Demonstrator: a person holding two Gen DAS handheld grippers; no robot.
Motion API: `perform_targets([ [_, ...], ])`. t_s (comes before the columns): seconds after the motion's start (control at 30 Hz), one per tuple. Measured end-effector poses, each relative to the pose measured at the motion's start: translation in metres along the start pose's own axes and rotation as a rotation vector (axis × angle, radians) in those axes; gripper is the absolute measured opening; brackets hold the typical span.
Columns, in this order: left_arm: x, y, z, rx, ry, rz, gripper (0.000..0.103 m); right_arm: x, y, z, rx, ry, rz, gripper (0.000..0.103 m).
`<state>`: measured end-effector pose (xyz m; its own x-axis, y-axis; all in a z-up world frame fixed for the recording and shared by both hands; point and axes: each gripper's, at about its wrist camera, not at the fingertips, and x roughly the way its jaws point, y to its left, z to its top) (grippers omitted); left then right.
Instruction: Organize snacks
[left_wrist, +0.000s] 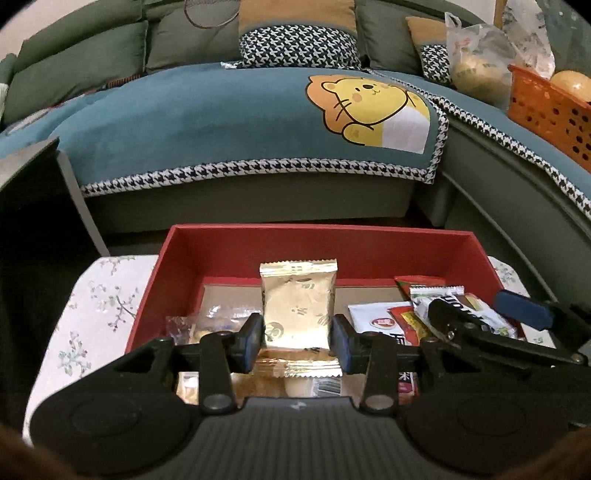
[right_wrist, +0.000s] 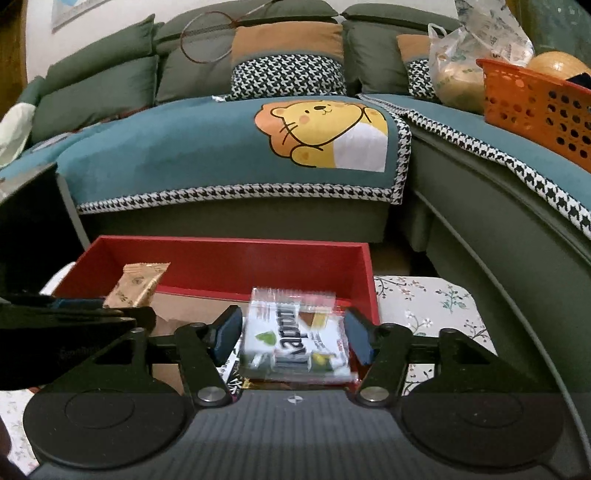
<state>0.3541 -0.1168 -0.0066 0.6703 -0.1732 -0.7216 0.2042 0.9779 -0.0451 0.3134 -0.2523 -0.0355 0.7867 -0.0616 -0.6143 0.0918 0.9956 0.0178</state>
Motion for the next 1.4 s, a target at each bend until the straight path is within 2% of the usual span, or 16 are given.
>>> perform_targets([
  [0.1,0.002,0.0,0.0,-0.005,-0.005,0.036,0.059,0.001,-0.002,-0.001,0.008,-0.006,-0.01,0.074],
  [0.27,0.0,-0.002,0.001,0.012,-0.003,0.049,0.062,-0.005,-0.008,0.001,0.037,-0.017,0.007,0.076],
  [0.37,-0.01,-0.001,0.001,0.007,-0.014,0.05,0.067,-0.016,-0.008,0.004,0.031,-0.049,0.005,0.077],
  [0.5,-0.034,0.0,0.006,0.005,-0.061,0.071,0.075,-0.035,-0.01,0.012,0.042,-0.094,0.005,0.083],
  [0.6,-0.055,0.002,0.007,0.004,-0.095,0.087,0.084,-0.045,-0.013,0.018,0.051,-0.113,0.005,0.084],
  [0.83,-0.09,0.007,-0.001,-0.001,-0.105,0.054,0.092,-0.075,-0.014,0.022,0.025,-0.134,-0.005,0.084],
  [0.93,-0.109,0.004,-0.009,0.027,-0.133,0.065,0.093,-0.094,-0.016,0.021,0.029,-0.159,-0.009,0.084],
  [1.0,-0.125,0.001,-0.015,0.048,-0.162,0.086,0.103,-0.109,-0.018,0.019,0.042,-0.173,-0.009,0.085],
  [1.07,-0.142,-0.001,-0.023,0.065,-0.203,0.098,0.103,-0.123,-0.02,0.016,0.049,-0.186,-0.005,0.085],
  [1.13,-0.157,-0.002,-0.029,0.068,-0.226,0.078,0.103,-0.136,-0.018,0.011,0.036,-0.197,-0.005,0.085],
  [1.27,-0.179,-0.001,-0.042,0.042,-0.235,0.018,0.103,-0.16,-0.015,-0.003,0.023,-0.212,-0.012,0.086],
  [1.4,-0.2,-0.001,-0.055,0.032,-0.252,-0.004,0.103,-0.186,-0.019,-0.017,0.045,-0.229,-0.006,0.086],
])
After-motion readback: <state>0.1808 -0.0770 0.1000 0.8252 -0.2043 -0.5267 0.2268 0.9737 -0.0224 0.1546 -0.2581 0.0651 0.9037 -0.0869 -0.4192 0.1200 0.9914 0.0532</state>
